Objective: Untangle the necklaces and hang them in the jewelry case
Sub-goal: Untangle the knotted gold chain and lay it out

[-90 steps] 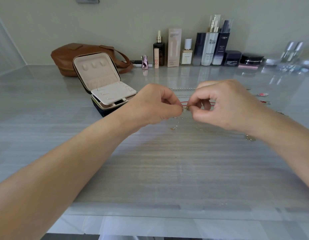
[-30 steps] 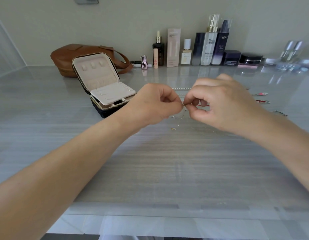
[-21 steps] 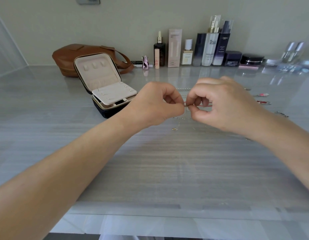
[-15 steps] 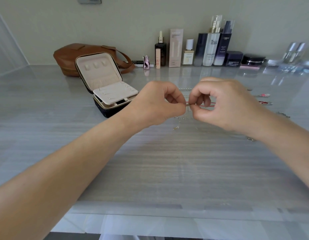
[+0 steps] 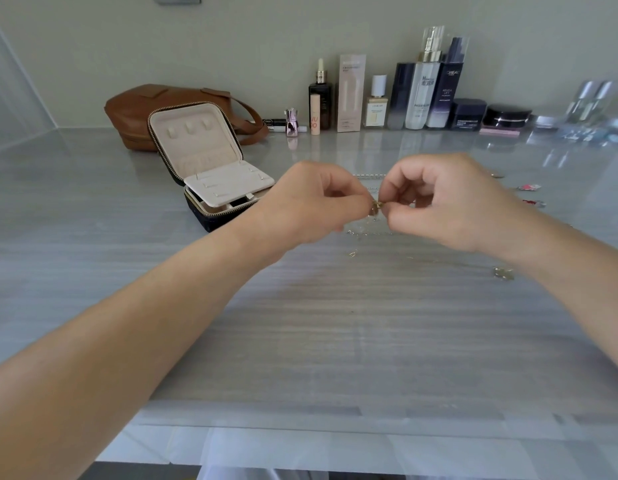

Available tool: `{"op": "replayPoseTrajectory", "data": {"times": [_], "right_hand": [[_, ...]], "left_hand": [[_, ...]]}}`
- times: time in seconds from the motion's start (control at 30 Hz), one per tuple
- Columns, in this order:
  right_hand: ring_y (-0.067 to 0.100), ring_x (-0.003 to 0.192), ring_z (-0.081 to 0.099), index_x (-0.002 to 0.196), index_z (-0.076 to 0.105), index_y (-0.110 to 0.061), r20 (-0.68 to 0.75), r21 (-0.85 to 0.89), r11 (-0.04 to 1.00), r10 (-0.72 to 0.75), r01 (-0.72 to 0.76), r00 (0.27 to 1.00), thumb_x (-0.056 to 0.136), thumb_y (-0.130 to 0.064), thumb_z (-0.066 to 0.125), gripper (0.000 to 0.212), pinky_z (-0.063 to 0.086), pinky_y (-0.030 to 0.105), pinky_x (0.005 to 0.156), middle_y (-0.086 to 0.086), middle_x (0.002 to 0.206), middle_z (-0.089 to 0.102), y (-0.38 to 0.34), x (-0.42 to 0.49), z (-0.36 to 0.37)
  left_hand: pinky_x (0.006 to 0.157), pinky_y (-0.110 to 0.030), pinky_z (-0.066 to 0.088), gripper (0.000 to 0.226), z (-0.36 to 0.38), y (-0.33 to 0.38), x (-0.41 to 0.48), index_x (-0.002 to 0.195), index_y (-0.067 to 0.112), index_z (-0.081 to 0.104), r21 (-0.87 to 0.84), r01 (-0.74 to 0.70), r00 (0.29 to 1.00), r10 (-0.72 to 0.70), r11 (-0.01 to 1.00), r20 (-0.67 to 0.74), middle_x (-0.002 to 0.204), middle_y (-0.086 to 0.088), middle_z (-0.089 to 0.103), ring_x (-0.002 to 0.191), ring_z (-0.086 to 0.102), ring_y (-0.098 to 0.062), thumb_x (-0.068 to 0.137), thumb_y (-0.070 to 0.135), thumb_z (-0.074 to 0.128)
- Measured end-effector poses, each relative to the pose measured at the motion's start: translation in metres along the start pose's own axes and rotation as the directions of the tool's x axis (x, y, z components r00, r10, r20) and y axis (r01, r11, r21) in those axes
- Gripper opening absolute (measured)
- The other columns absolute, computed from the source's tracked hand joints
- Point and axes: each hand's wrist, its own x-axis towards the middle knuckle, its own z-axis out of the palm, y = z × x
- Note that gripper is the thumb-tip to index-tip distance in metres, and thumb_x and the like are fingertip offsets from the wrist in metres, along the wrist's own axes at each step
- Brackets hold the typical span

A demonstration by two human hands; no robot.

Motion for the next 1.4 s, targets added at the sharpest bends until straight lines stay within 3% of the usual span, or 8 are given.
{"op": "replayPoseTrajectory", "data": {"times": [0.17, 0.27, 0.37, 0.63, 0.93, 1.17, 1.3, 1.4], "right_hand": [[0.016, 0.064, 0.058, 0.073, 0.059, -0.019, 0.079, 0.177, 0.976, 0.114, -0.126, 0.99, 0.075, 0.004, 0.063, 0.024, 0.048, 0.034, 0.067, 0.012, 0.07, 0.067, 0.0021, 0.0031, -0.0045], [0.011, 0.055, 0.062, 0.082, 0.057, -0.015, 0.13, 0.353, 0.909, 0.184, -0.219, 0.974, 0.083, 0.008, 0.052, 0.024, 0.054, 0.026, 0.06, 0.005, 0.064, 0.061, 0.0007, 0.0034, -0.0058], [0.011, 0.046, 0.056, 0.085, 0.056, -0.013, 0.19, 0.447, 0.85, 0.216, -0.28, 0.958, 0.085, 0.01, 0.048, 0.024, 0.048, 0.02, 0.047, 0.007, 0.066, 0.054, -0.001, 0.0026, -0.0072], [0.013, 0.047, 0.039, 0.085, 0.056, -0.012, 0.19, 0.435, 0.864, 0.187, -0.254, 0.964, 0.084, 0.011, 0.046, 0.025, 0.029, 0.018, 0.04, 0.016, 0.071, 0.048, -0.0007, 0.0025, -0.0064], [0.007, 0.043, 0.045, 0.087, 0.059, -0.014, 0.221, 0.381, 0.888, 0.183, -0.258, 0.958, 0.084, 0.002, 0.054, 0.017, 0.034, 0.016, 0.04, 0.0, 0.054, 0.055, -0.0006, 0.0006, -0.0062], [0.008, 0.042, 0.048, 0.088, 0.06, -0.012, 0.208, 0.41, 0.867, 0.213, -0.282, 0.955, 0.089, 0.002, 0.05, 0.017, 0.036, 0.018, 0.038, -0.002, 0.055, 0.057, 0.0008, 0.0014, -0.006], [0.007, 0.04, 0.049, 0.094, 0.062, -0.01, 0.288, 0.371, 0.864, 0.24, -0.339, 0.927, 0.087, -0.002, 0.057, 0.012, 0.034, 0.016, 0.034, 0.0, 0.055, 0.061, 0.0022, 0.0011, -0.0055], [0.005, 0.039, 0.049, 0.093, 0.063, -0.008, 0.382, 0.321, 0.854, 0.278, -0.409, 0.881, 0.082, -0.003, 0.061, 0.012, 0.03, 0.015, 0.031, 0.003, 0.057, 0.064, 0.0017, 0.0002, -0.0068]], "left_hand": [[0.051, -0.014, 0.037, 0.02, -0.0011, 0.0015, -0.0009, 0.063, 0.025, 0.065, -0.039, 0.051, 0.998, -0.049, 0.998, 0.037, 0.063, 0.01, 0.062, 0.053, 0.052, 0.001, 0.08, 0.013, 0.062], [0.06, -0.021, 0.04, 0.015, -0.0015, 0.0013, -0.0011, 0.067, 0.023, 0.065, -0.057, 0.088, 0.994, -0.084, 0.994, 0.077, 0.077, 0.003, 0.068, 0.064, 0.056, -0.004, 0.078, 0.013, 0.065], [0.064, -0.025, 0.039, 0.015, -0.0007, -0.0005, -0.001, 0.071, 0.023, 0.062, -0.08, 0.125, 0.985, -0.114, 0.989, 0.13, 0.079, -0.002, 0.068, 0.063, 0.056, -0.005, 0.075, 0.011, 0.069], [0.065, -0.023, 0.039, 0.005, 0.0, -0.0003, -0.0008, 0.08, 0.02, 0.071, -0.048, 0.135, 0.978, -0.126, 0.99, 0.168, 0.059, 0.014, 0.061, 0.062, 0.054, -0.003, 0.08, 0.017, 0.067], [0.062, -0.025, 0.037, 0.013, -0.0011, -0.0024, 0.0005, 0.069, 0.021, 0.062, -0.081, 0.11, 0.988, -0.1, 0.991, 0.12, 0.057, 0.01, 0.055, 0.053, 0.05, -0.003, 0.075, 0.021, 0.074], [0.066, -0.028, 0.038, 0.009, -0.0025, -0.0016, 0.0001, 0.069, 0.021, 0.071, -0.039, 0.105, 0.989, -0.1, 0.994, 0.11, 0.055, 0.008, 0.054, 0.055, 0.048, -0.006, 0.077, 0.018, 0.068], [0.064, -0.028, 0.036, 0.01, -0.0015, -0.0008, 0.0005, 0.075, 0.01, 0.072, -0.047, 0.117, 0.989, -0.112, 0.992, 0.093, 0.051, 0.007, 0.048, 0.052, 0.045, -0.008, 0.076, 0.019, 0.068], [0.062, -0.028, 0.037, 0.018, -0.001, -0.0019, 0.0013, 0.06, 0.02, 0.07, -0.057, 0.105, 0.992, -0.1, 0.993, 0.075, 0.049, 0.009, 0.048, 0.05, 0.045, -0.007, 0.078, 0.02, 0.067]]}}
